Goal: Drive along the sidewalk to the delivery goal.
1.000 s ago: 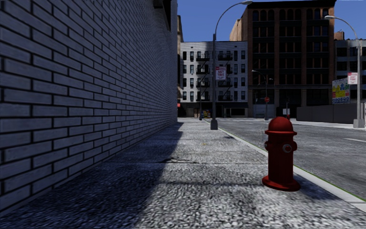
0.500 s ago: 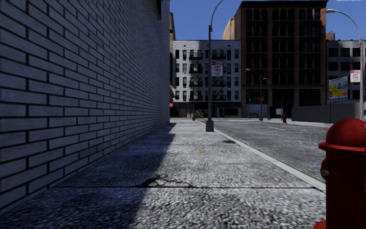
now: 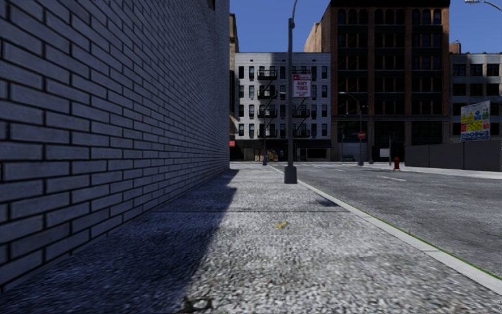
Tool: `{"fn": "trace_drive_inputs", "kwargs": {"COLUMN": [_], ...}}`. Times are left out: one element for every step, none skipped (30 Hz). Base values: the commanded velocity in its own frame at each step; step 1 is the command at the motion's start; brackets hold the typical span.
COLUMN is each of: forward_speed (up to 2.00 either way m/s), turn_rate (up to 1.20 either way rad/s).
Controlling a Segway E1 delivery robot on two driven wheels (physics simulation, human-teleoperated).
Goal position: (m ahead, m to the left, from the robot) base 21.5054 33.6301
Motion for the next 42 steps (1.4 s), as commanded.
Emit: {"fn": "trace_drive_inputs", "kwargs": {"forward_speed": [2.0,2.0,2.0,2.0,2.0,2.0,2.0,2.0,2.0,2.0,2.0,2.0,2.0,2.0,2.0,2.0,2.0,2.0,2.0,2.0,2.0,2.0,2.0,2.0,2.0,2.0,2.0,2.0,2.0,2.0,2.0,2.0,2.0,2.0,2.0,2.0,2.0,2.0,2.0,2.0,2.0,2.0], "turn_rate": [0.0,0.0,0.0,0.0,0.0,0.0,0.0,0.0,0.0,0.0,0.0,0.0,0.0,0.0,0.0,0.0,0.0,0.0,0.0,0.0,0.0,0.0,0.0,0.0,0.0,0.0,0.0,0.0,0.0,0.0,0.0,0.0,0.0,0.0,0.0,0.0,0.0,0.0,0.0,0.0,0.0,0.0]}}
